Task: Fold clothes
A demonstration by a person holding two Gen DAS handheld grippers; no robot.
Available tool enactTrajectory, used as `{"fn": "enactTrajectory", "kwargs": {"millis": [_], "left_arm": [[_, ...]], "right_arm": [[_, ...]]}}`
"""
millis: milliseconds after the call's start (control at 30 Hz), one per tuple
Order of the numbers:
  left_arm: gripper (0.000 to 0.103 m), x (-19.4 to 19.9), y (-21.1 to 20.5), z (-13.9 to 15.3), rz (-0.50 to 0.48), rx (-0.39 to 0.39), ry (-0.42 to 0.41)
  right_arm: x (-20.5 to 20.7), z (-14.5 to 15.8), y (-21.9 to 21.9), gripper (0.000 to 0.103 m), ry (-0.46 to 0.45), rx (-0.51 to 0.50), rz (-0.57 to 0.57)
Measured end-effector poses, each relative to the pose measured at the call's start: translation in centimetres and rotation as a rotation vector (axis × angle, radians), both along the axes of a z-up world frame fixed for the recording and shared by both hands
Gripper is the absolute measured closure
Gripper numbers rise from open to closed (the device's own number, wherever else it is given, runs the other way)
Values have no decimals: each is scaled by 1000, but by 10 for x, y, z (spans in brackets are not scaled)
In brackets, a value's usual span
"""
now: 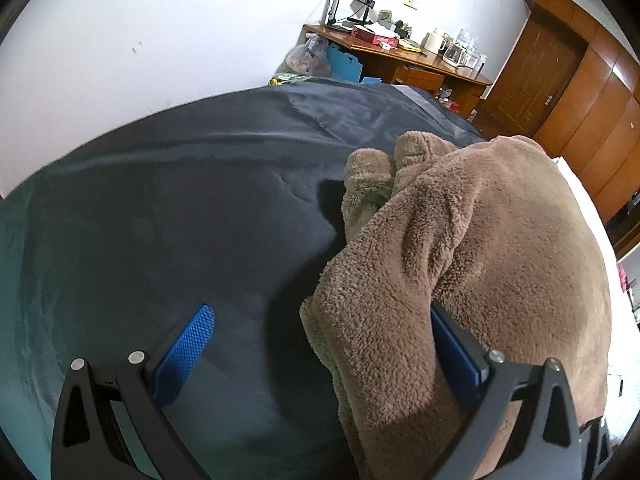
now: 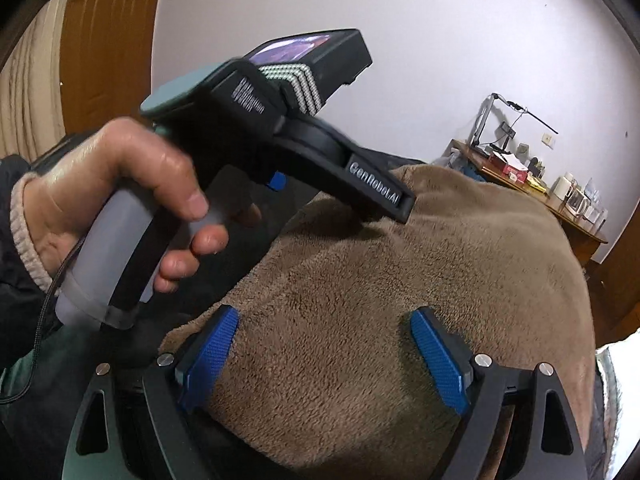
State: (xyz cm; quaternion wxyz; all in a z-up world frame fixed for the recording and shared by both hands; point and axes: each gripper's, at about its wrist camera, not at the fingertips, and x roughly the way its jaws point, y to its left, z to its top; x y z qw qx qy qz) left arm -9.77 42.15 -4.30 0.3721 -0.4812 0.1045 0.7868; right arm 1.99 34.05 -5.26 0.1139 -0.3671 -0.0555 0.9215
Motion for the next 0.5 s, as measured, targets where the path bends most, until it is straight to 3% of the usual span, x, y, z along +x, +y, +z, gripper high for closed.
{"fn": "enactTrajectory", "kwargs": {"millis": [367,500], "left_arm": [[0,2,-11,4,60,22,-58],[0,16,-30,23,88,44,-31]], "right_arm": [[-2,-6,-1,11,9,-14,4],[14,3,5,10,79,-68,-5]]}}
